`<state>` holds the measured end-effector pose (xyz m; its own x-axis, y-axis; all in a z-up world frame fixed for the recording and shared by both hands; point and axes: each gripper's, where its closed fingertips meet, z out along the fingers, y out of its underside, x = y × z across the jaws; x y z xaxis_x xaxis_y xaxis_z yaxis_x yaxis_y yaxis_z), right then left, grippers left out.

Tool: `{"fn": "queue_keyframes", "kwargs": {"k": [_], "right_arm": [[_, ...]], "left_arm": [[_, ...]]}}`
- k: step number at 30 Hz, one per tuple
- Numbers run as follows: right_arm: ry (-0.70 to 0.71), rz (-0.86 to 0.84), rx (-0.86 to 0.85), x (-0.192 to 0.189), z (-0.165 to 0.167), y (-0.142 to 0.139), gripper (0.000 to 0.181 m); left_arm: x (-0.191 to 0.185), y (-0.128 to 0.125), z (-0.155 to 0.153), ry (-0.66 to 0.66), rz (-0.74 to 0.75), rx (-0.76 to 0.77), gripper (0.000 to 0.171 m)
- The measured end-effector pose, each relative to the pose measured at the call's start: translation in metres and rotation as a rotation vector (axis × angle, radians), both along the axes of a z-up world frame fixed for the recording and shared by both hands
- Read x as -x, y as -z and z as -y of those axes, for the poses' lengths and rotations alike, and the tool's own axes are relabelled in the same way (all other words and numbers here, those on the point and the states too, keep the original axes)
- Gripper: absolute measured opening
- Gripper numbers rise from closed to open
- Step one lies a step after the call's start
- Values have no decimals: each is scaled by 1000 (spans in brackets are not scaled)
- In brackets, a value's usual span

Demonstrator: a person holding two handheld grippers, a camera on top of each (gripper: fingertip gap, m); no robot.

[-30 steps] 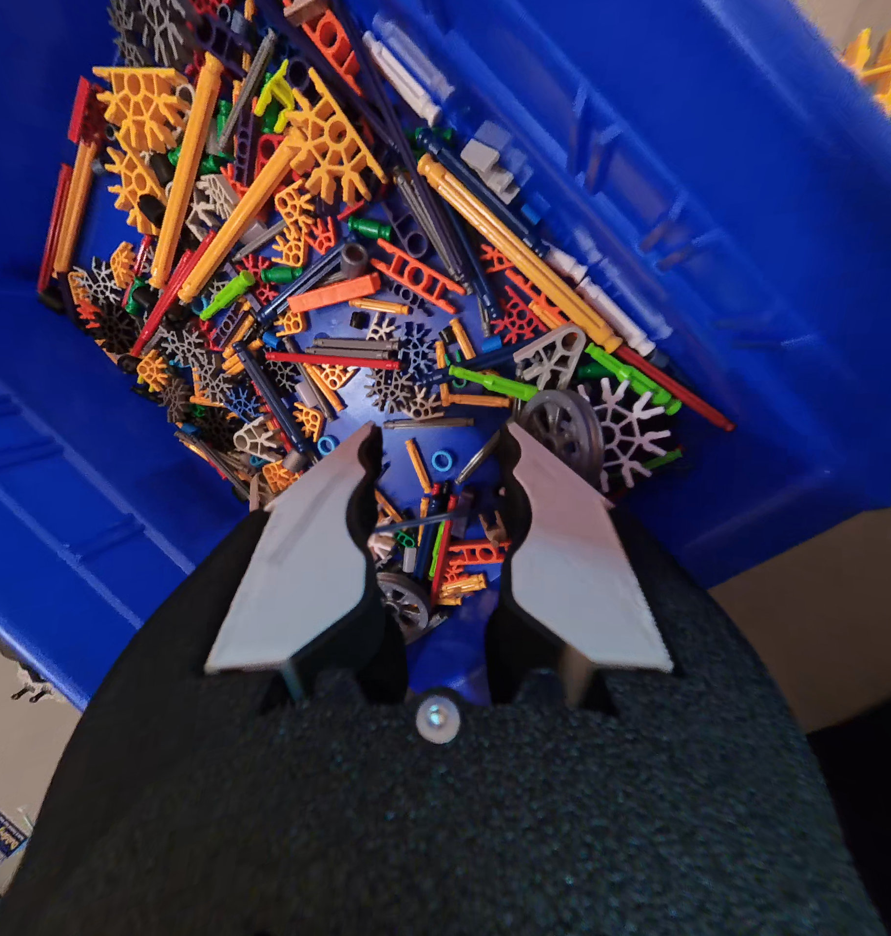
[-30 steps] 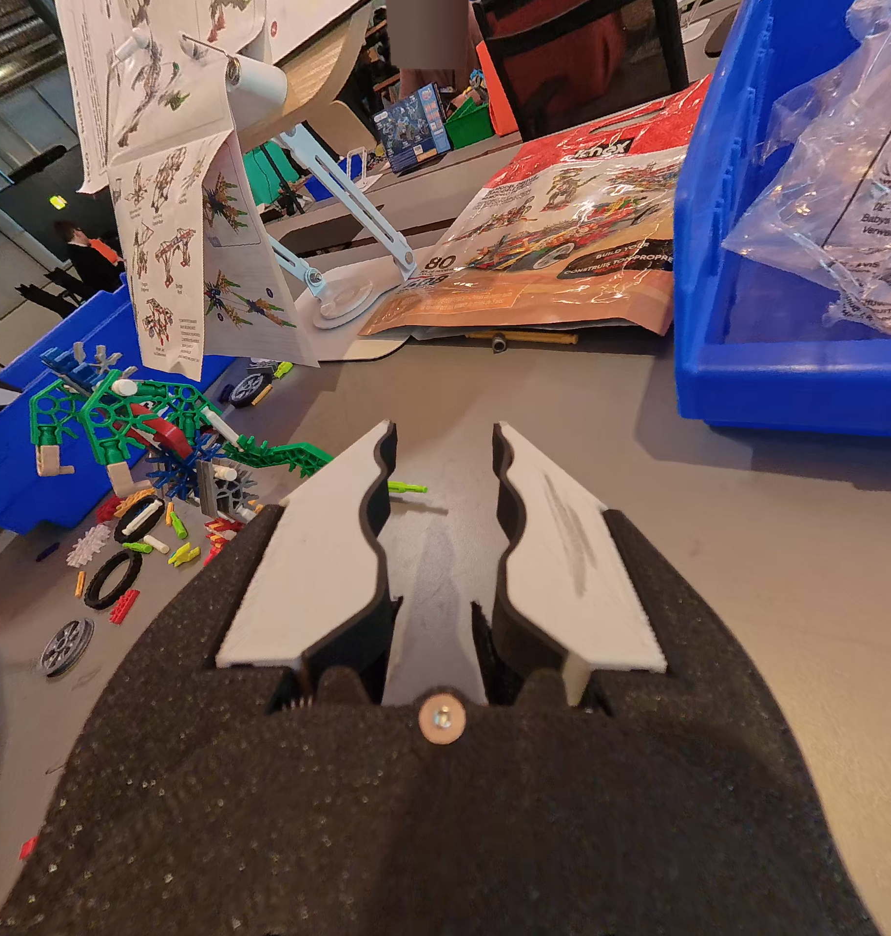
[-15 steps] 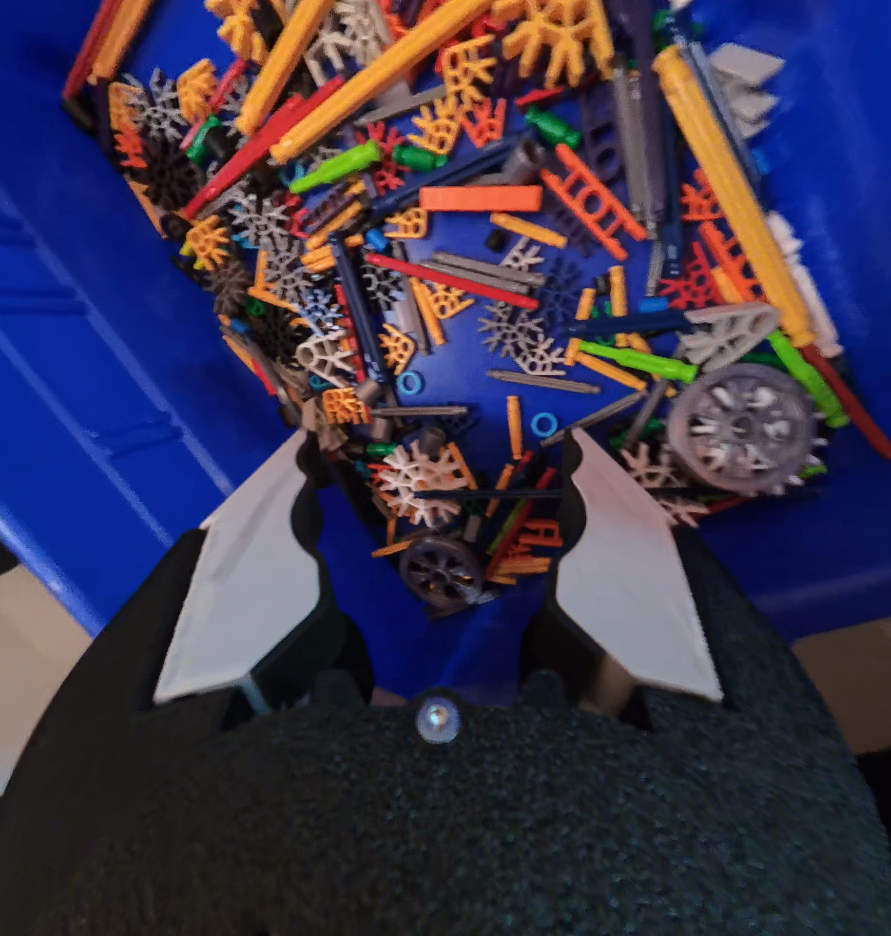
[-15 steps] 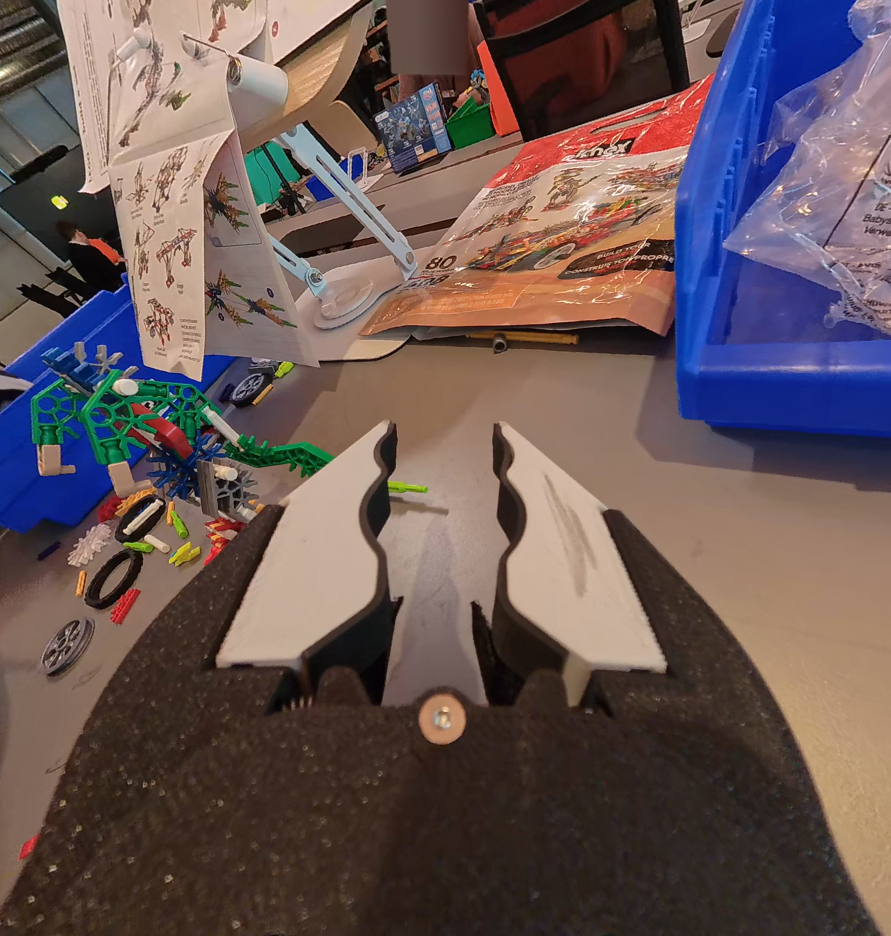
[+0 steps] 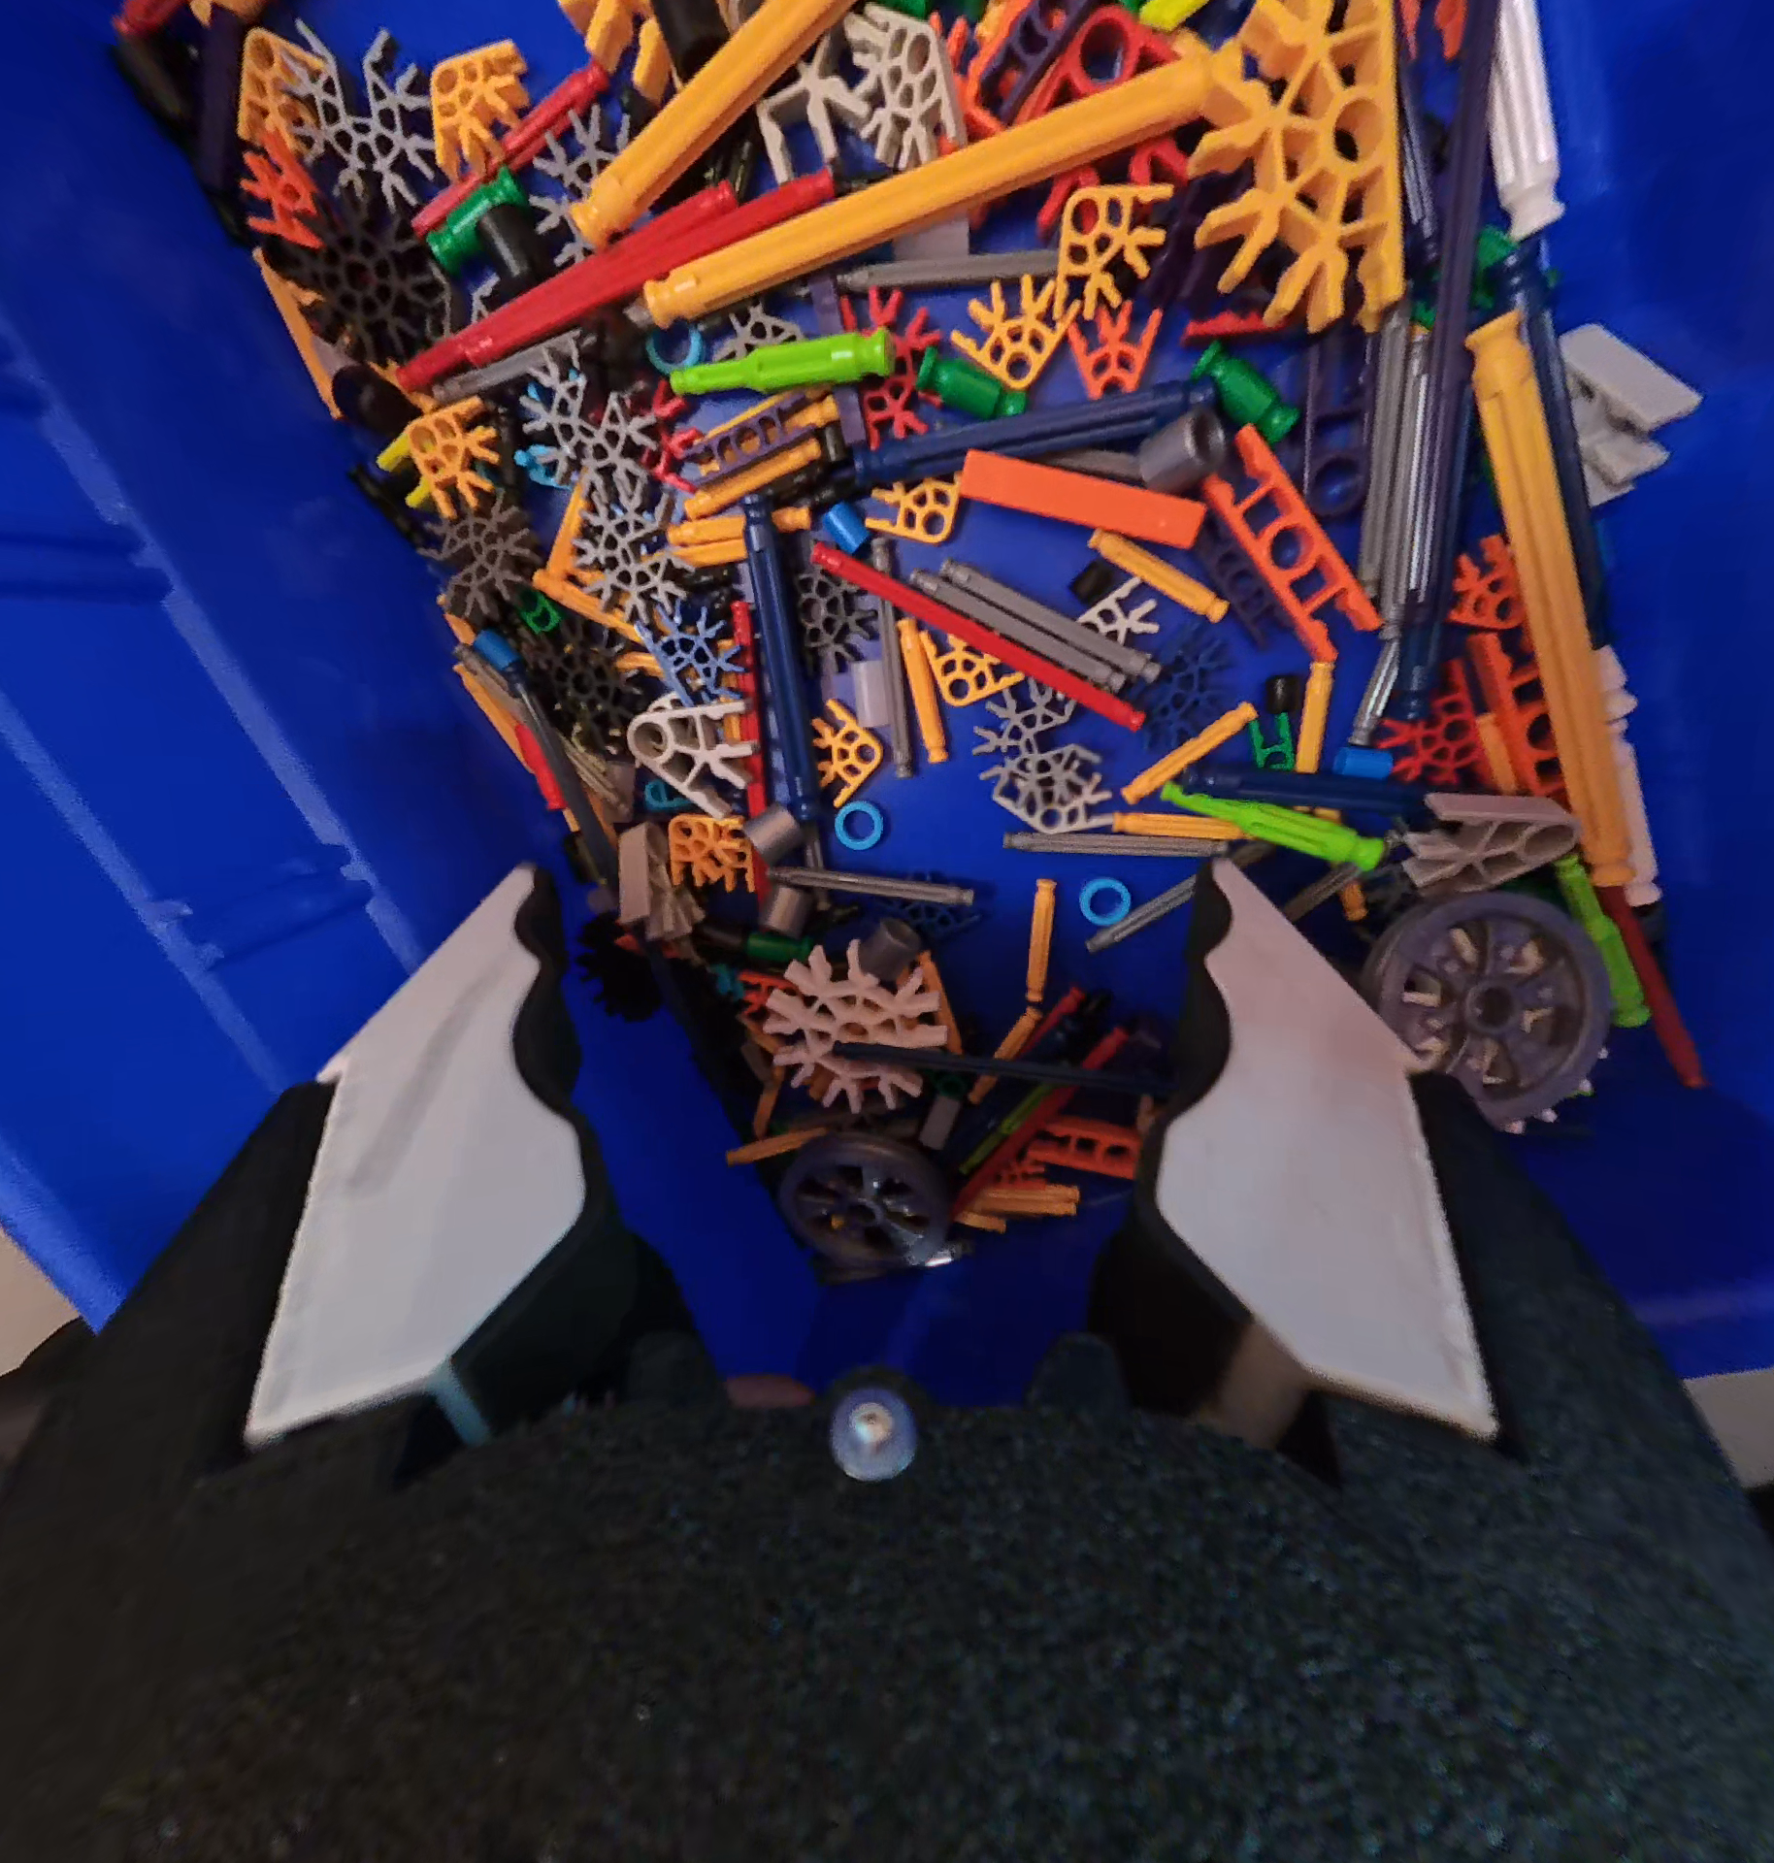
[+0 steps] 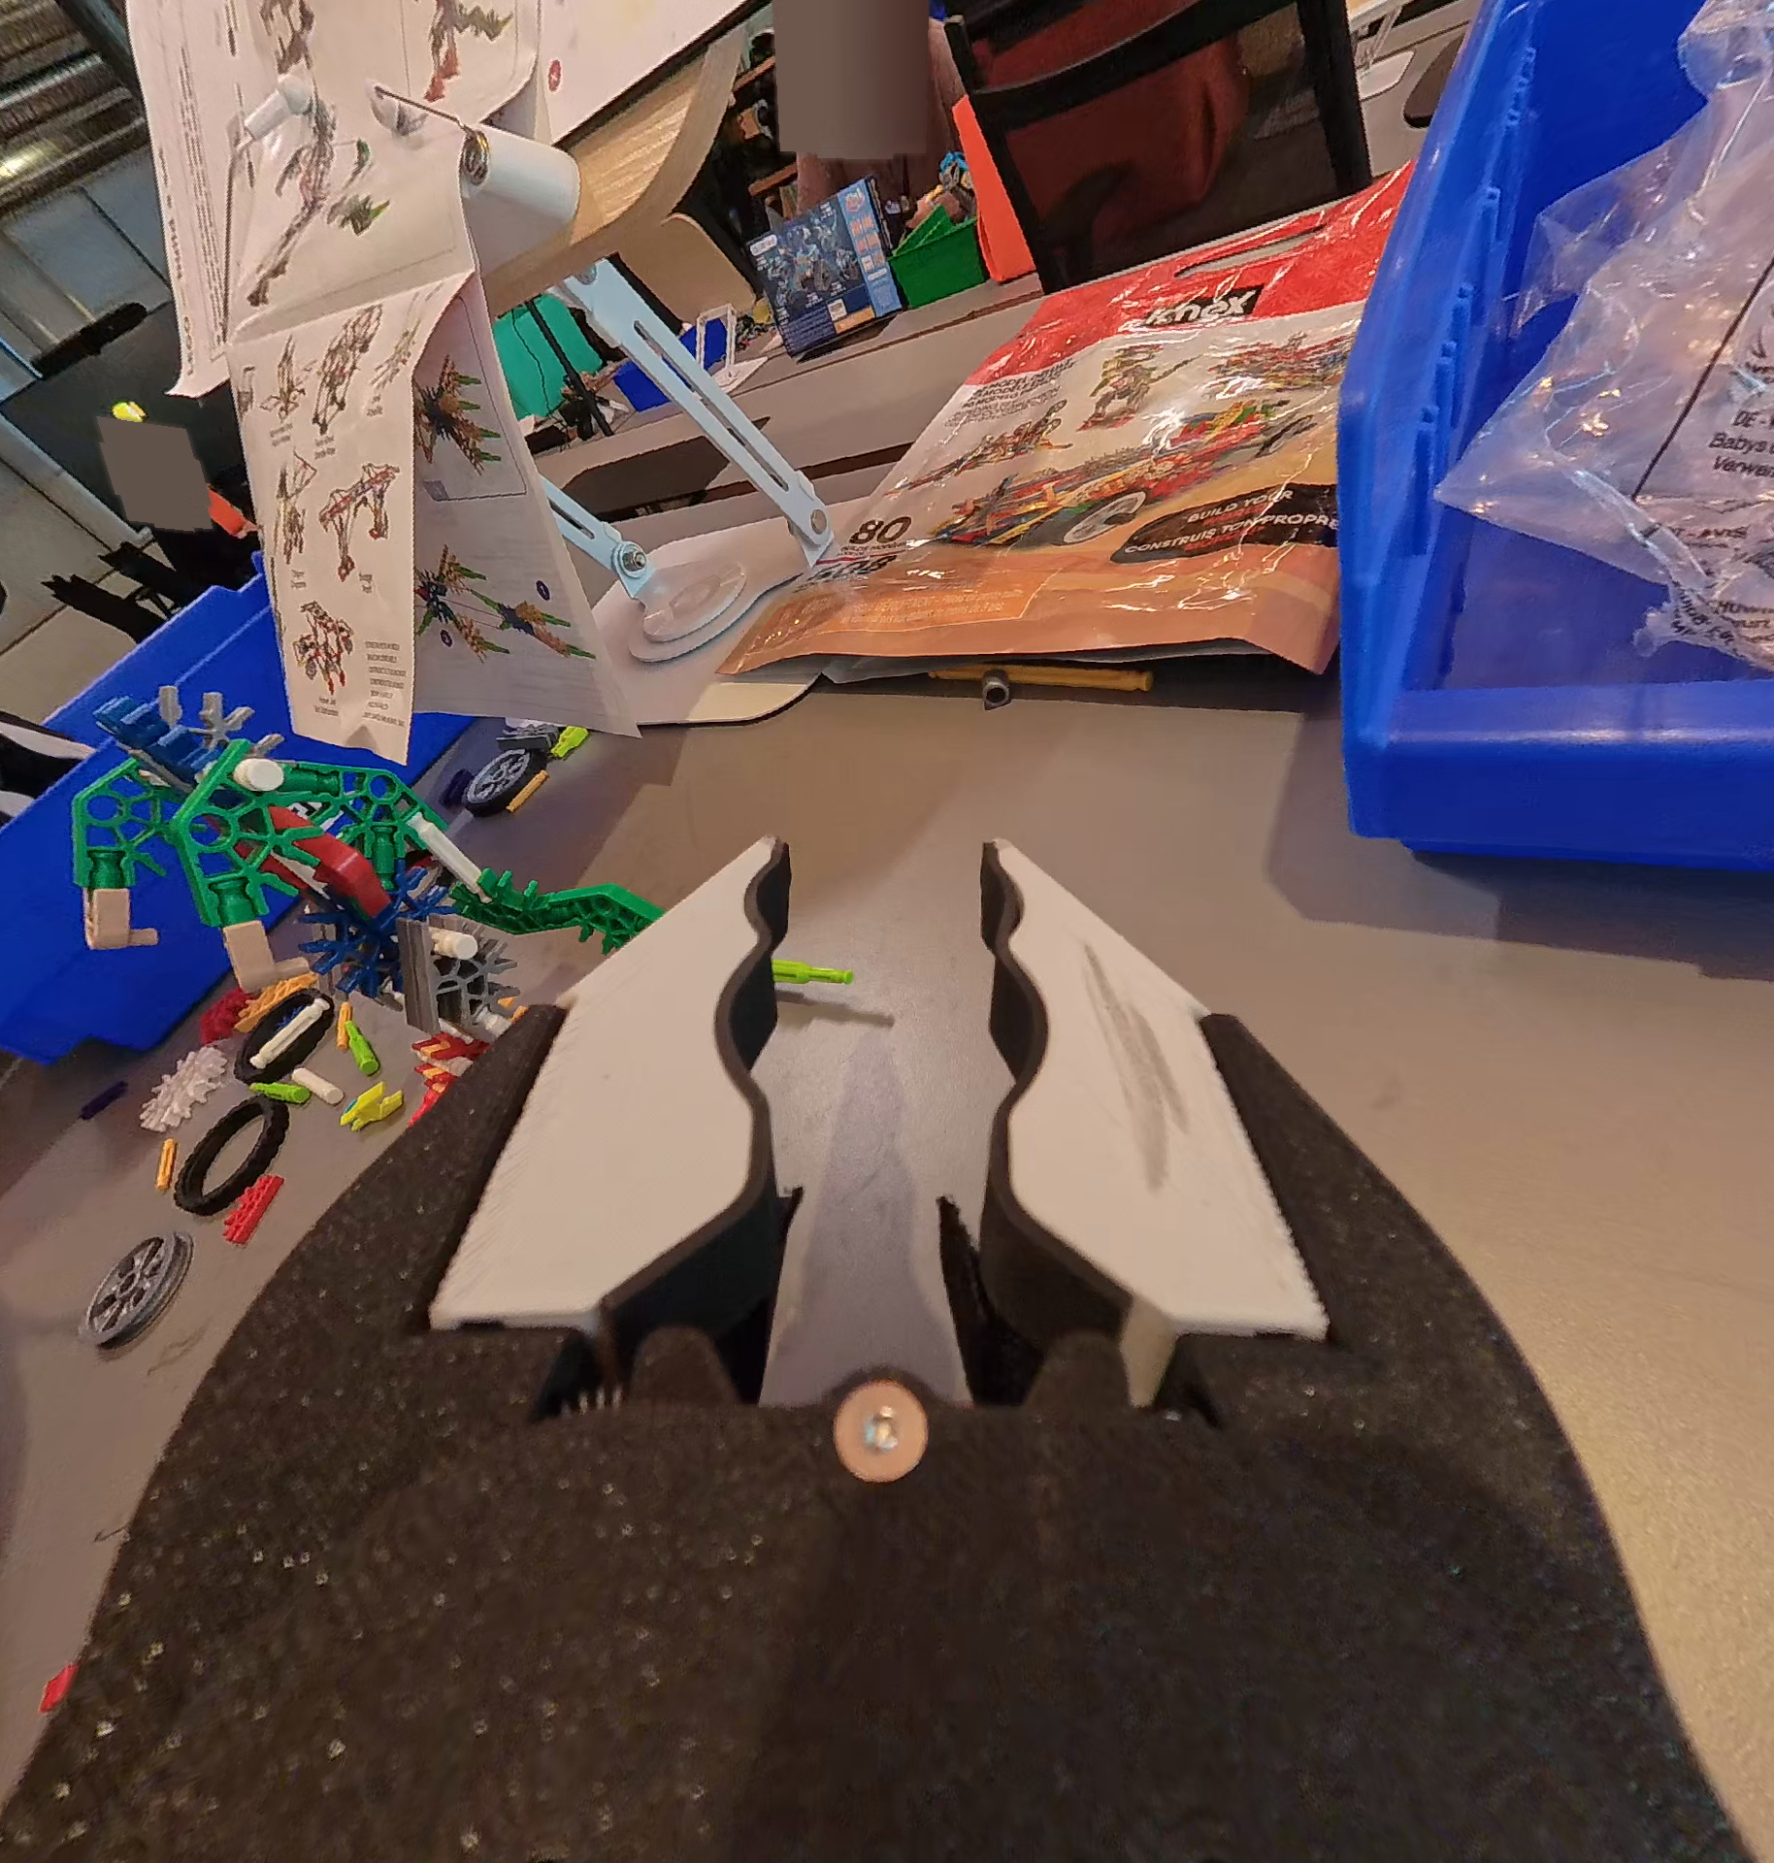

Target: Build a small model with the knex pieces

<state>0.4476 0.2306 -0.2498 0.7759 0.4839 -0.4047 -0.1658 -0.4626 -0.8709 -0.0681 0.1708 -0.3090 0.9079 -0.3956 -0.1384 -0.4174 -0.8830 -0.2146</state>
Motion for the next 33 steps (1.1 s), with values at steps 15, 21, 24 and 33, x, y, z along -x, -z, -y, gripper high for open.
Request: {"fn": "queue_keyframes", "kwargs": {"k": [15,21,24,33], "right_arm": [[0,4,6,0,0,1,38],[0,7,10,0,0,2,38],[0,8,12,0,-1,2,38],[-1,10,15,0,-1,3,38]], "left_arm": [[-9,13,3,-64,120,22,128],[-17,8,6,-47,147,-5,112],[-28,3,11,-34,217,5,102],[-35,-26,18,26,338,-23,86]]}}
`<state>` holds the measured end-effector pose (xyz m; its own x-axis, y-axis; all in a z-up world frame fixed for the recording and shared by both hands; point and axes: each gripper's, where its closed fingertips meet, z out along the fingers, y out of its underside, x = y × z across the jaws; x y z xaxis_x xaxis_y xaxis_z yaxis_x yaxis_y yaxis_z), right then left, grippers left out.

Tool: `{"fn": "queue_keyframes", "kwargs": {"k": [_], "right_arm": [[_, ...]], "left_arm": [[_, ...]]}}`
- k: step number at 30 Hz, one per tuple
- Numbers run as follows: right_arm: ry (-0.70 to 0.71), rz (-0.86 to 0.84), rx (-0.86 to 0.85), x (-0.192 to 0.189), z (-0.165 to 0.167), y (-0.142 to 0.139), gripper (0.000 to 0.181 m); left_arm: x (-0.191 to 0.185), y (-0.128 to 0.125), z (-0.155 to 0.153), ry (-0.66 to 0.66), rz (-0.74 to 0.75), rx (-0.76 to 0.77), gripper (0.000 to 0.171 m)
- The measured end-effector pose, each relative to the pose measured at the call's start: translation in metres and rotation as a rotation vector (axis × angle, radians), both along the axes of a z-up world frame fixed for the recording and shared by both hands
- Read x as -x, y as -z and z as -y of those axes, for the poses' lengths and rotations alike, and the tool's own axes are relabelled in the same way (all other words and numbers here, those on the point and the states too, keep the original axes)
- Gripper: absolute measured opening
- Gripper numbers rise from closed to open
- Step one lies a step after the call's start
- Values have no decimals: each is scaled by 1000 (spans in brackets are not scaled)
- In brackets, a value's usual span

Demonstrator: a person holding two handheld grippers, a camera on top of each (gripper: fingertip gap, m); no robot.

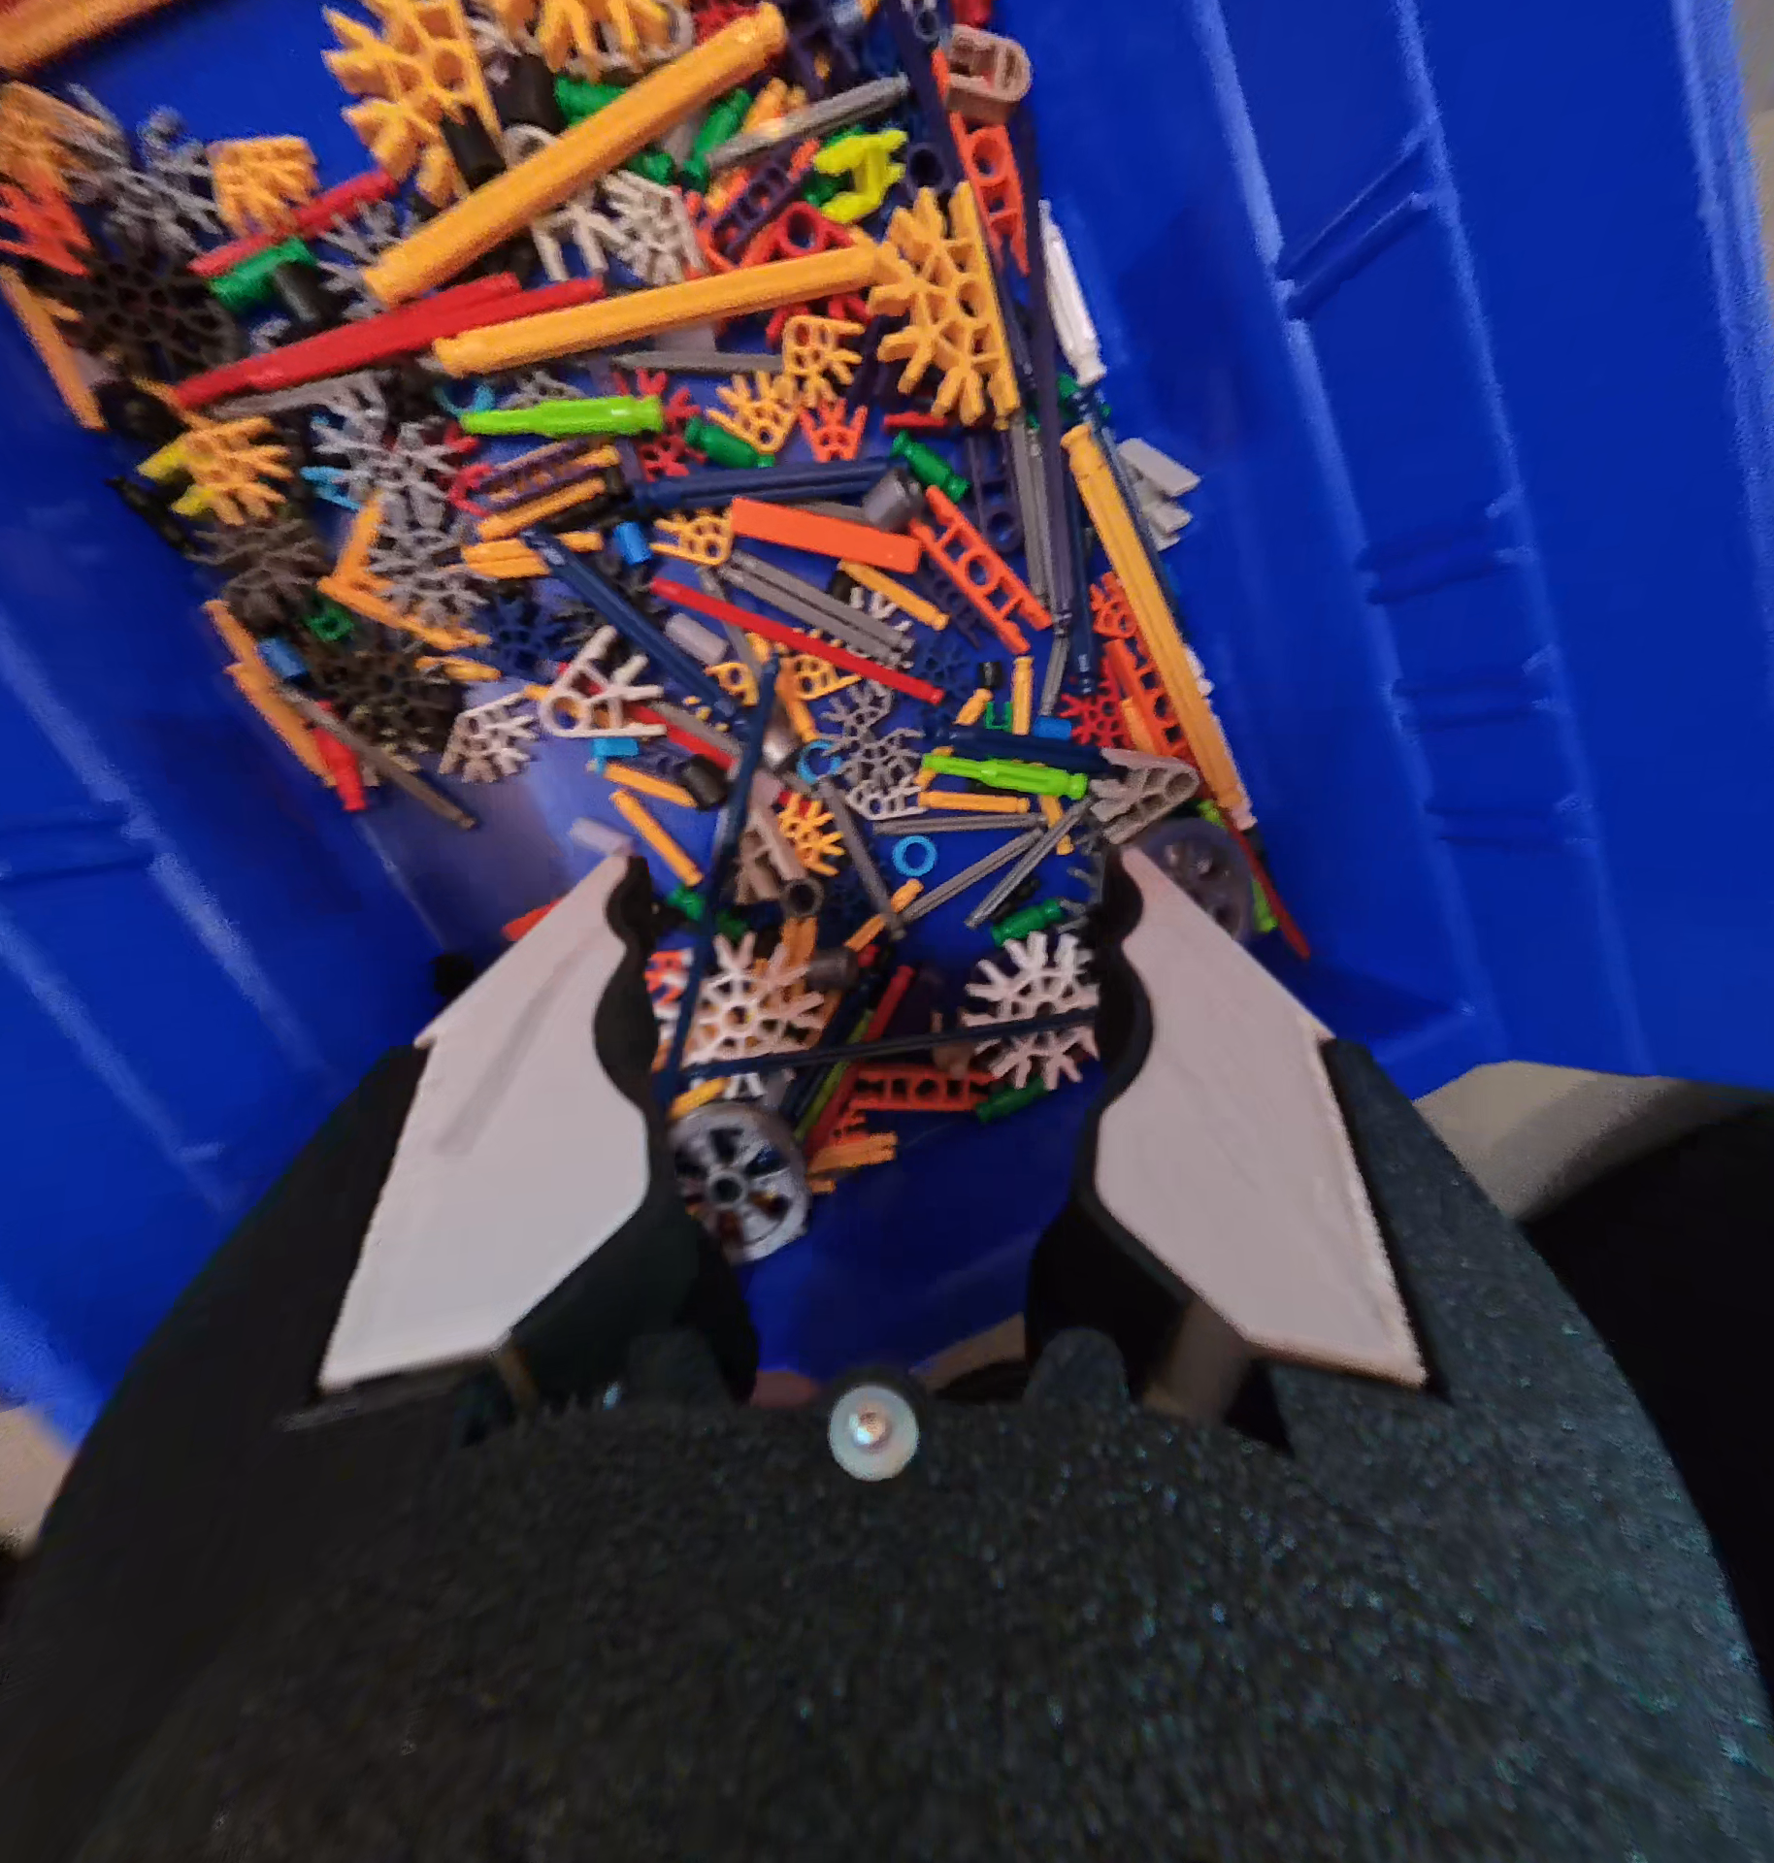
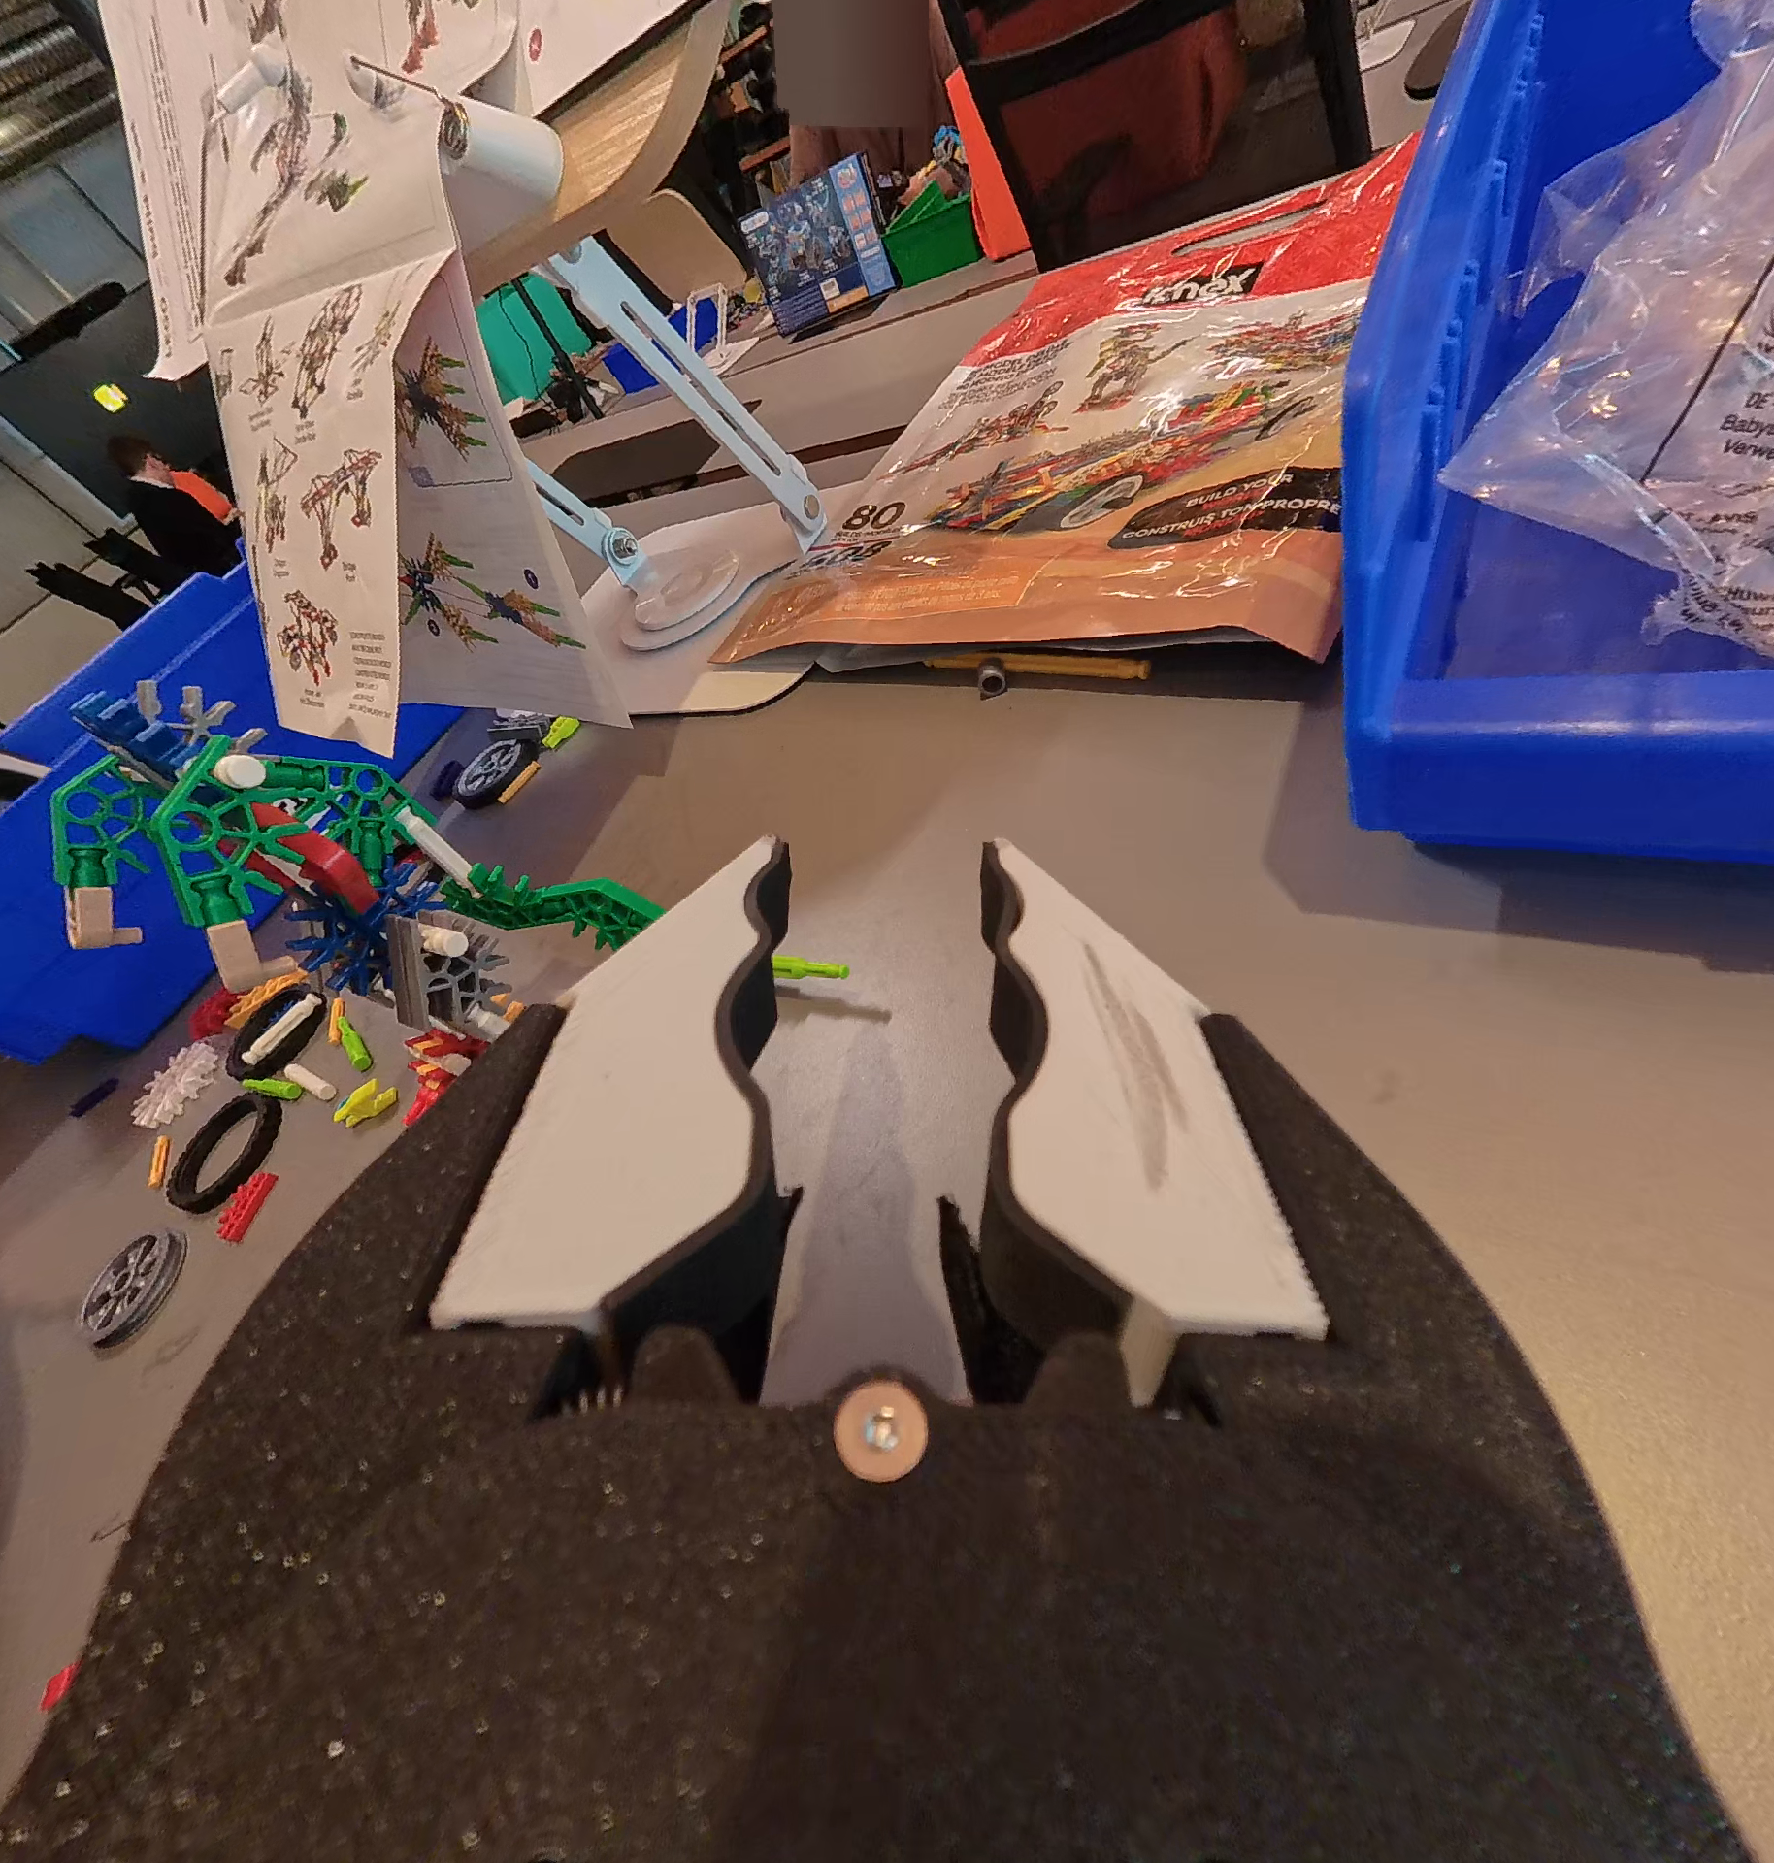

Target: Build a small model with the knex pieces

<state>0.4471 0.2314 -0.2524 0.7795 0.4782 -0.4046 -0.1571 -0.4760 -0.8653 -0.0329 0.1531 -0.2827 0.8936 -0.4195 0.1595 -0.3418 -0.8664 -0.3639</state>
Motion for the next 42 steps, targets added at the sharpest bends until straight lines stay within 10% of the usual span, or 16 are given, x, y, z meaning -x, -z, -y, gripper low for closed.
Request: {"fn": "queue_keyframes", "kwargs": {"k": [9,42], "right_arm": [[-1,1,3,0,0,1,38],[-2,-1,1,0,0,0,38]], "left_arm": [[28,-33,2,3,-35,-1,78],[35,-10,30,95,-144,135,75]]}}
